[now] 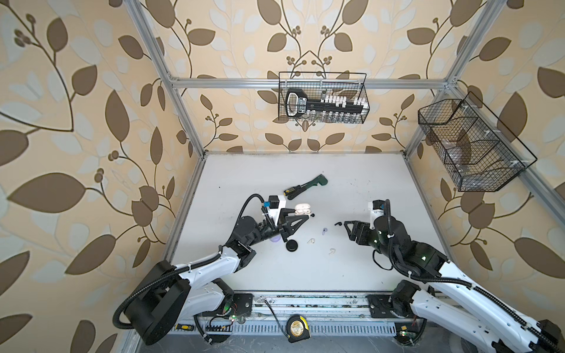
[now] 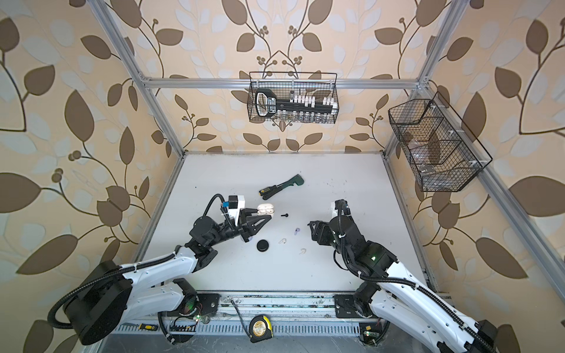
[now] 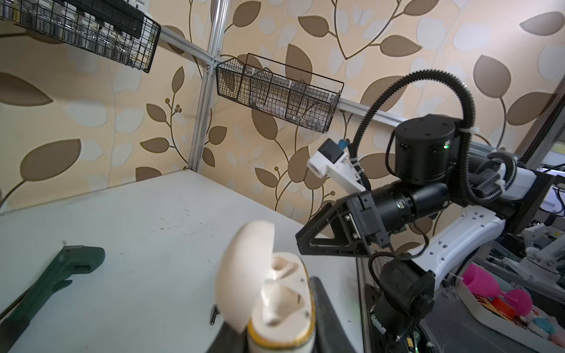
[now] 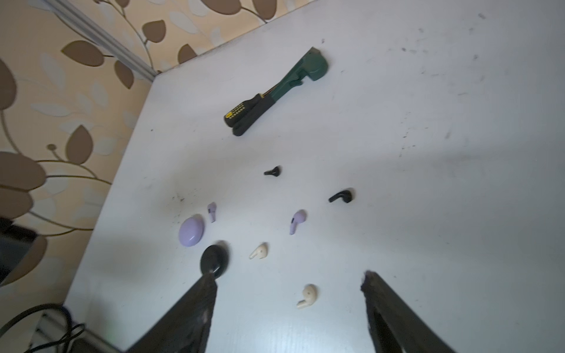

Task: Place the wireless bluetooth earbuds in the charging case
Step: 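Open the right gripper off the case and withdraw while the left gripper holds it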

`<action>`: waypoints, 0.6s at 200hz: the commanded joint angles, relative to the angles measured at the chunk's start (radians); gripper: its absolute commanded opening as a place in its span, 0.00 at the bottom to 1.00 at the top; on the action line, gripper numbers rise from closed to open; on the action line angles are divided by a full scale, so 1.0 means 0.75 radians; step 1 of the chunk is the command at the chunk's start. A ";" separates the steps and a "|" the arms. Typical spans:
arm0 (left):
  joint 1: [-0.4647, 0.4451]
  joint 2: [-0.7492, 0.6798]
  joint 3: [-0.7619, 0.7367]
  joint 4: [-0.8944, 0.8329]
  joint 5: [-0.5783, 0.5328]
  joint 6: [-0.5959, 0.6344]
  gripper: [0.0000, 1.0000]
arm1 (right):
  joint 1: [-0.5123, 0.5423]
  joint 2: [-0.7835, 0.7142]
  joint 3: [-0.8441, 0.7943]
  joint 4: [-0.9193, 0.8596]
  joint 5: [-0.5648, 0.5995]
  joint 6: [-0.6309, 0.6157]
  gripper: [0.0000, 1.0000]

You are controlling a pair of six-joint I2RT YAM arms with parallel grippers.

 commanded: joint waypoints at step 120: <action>0.004 0.073 0.040 0.312 0.289 -0.145 0.00 | 0.374 0.315 0.400 0.301 0.076 -0.399 0.57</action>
